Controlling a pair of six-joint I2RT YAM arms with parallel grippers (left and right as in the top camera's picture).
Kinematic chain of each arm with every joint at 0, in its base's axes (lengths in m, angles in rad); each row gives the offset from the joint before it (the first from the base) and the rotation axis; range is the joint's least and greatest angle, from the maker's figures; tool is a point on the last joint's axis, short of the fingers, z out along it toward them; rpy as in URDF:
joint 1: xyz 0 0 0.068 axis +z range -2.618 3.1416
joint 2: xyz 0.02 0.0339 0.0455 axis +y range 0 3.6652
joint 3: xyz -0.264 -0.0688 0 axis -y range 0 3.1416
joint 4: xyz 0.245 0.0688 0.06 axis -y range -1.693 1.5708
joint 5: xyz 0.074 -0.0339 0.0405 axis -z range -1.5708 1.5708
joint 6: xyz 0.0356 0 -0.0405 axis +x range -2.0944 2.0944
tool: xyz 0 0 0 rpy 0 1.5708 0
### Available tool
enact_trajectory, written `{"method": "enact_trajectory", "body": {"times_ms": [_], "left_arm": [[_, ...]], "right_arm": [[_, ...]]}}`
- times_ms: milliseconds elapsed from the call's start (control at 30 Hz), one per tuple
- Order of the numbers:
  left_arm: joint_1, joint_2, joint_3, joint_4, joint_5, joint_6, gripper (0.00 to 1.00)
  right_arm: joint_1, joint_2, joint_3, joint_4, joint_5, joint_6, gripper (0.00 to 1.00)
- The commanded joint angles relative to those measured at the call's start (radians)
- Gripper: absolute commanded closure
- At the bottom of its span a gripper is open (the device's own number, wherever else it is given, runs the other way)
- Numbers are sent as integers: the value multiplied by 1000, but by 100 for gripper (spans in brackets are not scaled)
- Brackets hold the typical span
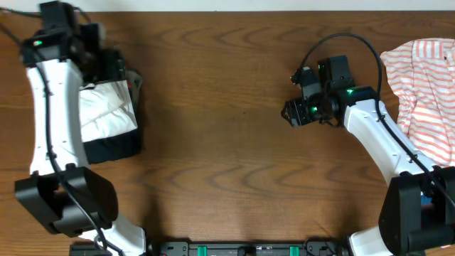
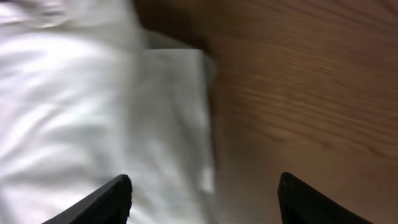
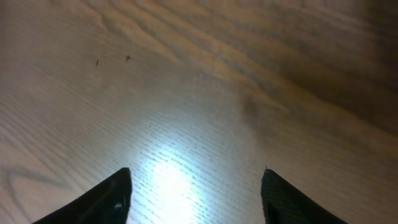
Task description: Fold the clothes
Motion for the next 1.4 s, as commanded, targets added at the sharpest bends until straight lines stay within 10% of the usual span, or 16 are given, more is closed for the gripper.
{"method": "enact_trajectory", "body": {"times_ms": [0, 233, 367, 867, 1367], "left_arm": [[-78, -11, 14, -8, 12, 2, 24], [-248, -11, 13, 31, 12, 2, 24], [-327, -9, -3, 87, 12, 2, 2], [-368, -12, -4, 59, 15, 2, 2], [-397, -252, -205, 56, 15, -20, 2]], "right_arm": [[-17, -12, 13, 50, 53, 6, 28], [-125, -12, 63, 135, 230, 144, 18], [-206, -12, 73, 196, 240, 72, 8], [-360, -85, 73, 87, 237, 103, 1], [-370, -562, -92, -137, 256, 146, 1]]}}
